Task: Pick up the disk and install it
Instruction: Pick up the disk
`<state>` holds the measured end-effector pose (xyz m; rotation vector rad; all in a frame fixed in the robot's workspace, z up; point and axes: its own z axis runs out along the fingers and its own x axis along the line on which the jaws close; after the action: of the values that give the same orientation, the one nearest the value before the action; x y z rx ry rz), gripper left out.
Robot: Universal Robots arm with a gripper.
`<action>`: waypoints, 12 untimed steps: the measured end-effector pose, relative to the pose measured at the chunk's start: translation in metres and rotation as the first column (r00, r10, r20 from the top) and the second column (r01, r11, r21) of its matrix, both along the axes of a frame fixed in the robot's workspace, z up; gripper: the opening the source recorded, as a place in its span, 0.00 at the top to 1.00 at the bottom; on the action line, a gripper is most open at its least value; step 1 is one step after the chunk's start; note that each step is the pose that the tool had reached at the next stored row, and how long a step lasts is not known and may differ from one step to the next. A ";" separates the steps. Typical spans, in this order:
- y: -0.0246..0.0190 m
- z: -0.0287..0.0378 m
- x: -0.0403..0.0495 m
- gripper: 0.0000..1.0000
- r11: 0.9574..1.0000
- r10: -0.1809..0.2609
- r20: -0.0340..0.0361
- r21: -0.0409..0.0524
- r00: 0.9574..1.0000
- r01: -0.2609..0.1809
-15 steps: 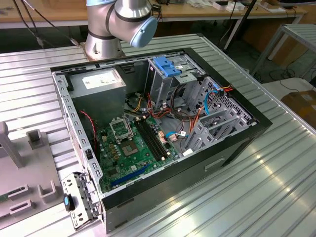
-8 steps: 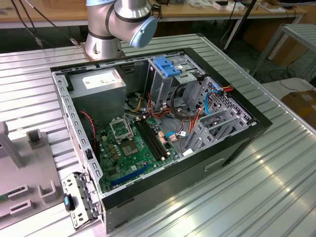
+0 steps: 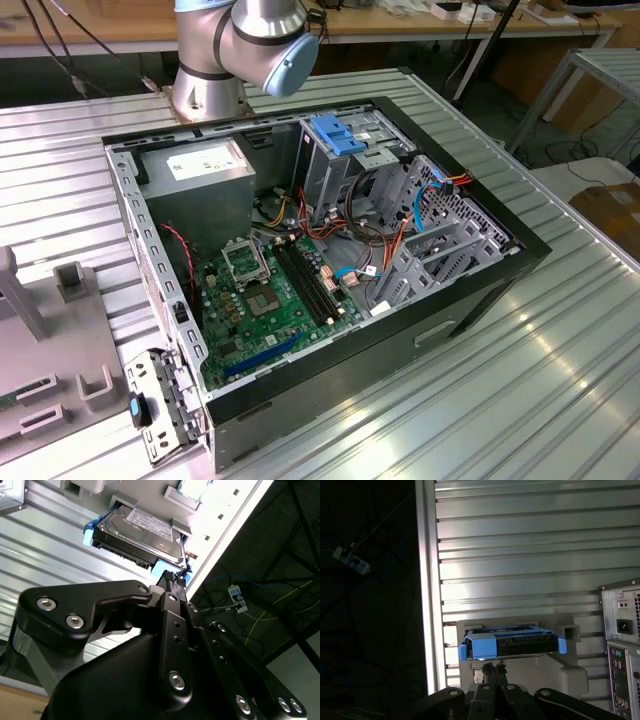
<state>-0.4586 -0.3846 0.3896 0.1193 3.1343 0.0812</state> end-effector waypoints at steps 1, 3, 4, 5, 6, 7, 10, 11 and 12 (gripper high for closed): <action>0.0000 0.0000 0.0000 0.89 1.000 0.003 0.000 0.000 1.000 -0.003; 0.0000 0.0000 -0.0001 0.89 0.999 0.048 0.000 0.000 0.999 -0.048; 0.0000 -0.0001 0.0000 0.89 0.996 0.090 0.000 0.000 0.996 -0.090; 0.0000 -0.0001 0.0000 0.89 0.987 0.159 0.000 0.000 0.987 -0.159; 0.0000 0.0000 0.0000 0.89 0.980 0.199 0.000 0.000 0.980 -0.199; 0.0000 0.0000 0.0000 0.89 0.977 0.215 0.000 0.000 0.977 -0.215; 0.0000 -0.0001 0.0000 0.89 0.947 0.320 0.000 0.000 0.947 -0.320; 0.0000 -0.0001 0.0000 0.89 0.942 0.334 0.000 0.000 0.942 -0.334; 0.0000 -0.0001 0.0000 0.89 0.936 0.351 0.000 0.000 0.936 -0.351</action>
<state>-0.4586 -0.3846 0.3894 -0.4435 3.1145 0.0811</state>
